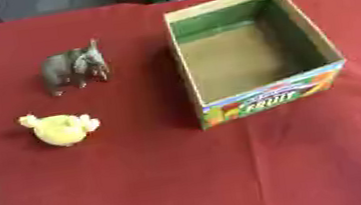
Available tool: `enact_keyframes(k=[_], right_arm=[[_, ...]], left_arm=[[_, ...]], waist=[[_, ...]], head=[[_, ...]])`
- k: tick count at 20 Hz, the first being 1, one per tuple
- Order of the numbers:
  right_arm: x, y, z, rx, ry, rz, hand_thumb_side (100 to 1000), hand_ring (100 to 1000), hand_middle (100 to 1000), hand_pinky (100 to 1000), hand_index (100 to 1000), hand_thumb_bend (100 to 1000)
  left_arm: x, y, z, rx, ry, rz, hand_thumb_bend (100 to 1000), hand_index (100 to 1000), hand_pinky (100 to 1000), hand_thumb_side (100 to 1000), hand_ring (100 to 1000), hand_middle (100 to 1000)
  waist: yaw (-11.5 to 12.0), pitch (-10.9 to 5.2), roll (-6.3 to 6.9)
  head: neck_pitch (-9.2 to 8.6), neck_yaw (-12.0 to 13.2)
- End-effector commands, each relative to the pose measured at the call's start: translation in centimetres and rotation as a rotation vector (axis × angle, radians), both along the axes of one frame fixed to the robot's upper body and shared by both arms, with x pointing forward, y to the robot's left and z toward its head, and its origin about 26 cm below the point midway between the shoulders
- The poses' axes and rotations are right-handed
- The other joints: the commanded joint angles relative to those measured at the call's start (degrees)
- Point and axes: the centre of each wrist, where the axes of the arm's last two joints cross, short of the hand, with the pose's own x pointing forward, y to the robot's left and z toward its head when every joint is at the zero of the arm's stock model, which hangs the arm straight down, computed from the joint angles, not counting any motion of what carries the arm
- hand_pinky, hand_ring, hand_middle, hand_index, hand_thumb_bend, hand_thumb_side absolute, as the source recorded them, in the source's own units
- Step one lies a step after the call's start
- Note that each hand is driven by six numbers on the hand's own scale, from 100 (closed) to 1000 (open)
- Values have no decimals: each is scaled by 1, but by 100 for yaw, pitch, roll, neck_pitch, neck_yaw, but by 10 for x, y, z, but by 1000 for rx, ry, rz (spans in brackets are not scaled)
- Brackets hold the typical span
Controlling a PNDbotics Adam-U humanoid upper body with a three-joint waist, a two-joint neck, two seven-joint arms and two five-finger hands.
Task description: Pick up objects on the table and place them in the box.
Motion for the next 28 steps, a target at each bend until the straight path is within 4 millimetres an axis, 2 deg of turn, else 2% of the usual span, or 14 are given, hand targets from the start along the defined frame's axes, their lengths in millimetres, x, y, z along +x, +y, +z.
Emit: enact_keyframes(k=[1,9,13,19,25,28], right_arm=[[-3,-2,9,-22,-25,2,1000,748,634,650,797,100],[-3,-2,9,-25,-21,2,1000,749,634,650,797,100],[-3,-2,9,-28,-19,3,1000,749,634,650,797,100],[-4,-3,9,-32,-13,-1,1000,749,634,650,798,100],[-5,-6,9,-38,0,-8,1000,752,637,652,799,100],[-5,-7,10,-51,3,-12,1000,762,647,659,804,100]], left_arm=[[-2,0,7,11,-25,-9,100,794,701,943,646,711],[-1,1,10,23,-28,-5,100,797,702,938,647,712],[0,3,18,68,-42,16,100,795,698,927,643,712],[3,6,37,169,-61,76,100,795,688,897,633,707],[4,12,66,330,-84,163,100,804,684,865,636,713],[4,15,77,420,-72,210,106,810,684,857,640,717]], waist=[[5,-86,6],[17,-88,67],[22,-107,82],[35,-147,87],[44,-218,85],[30,-264,68]], head=[[-75,-11],[-50,-5],[13,-75],[39,-152],[56,-306],[123,-328]])
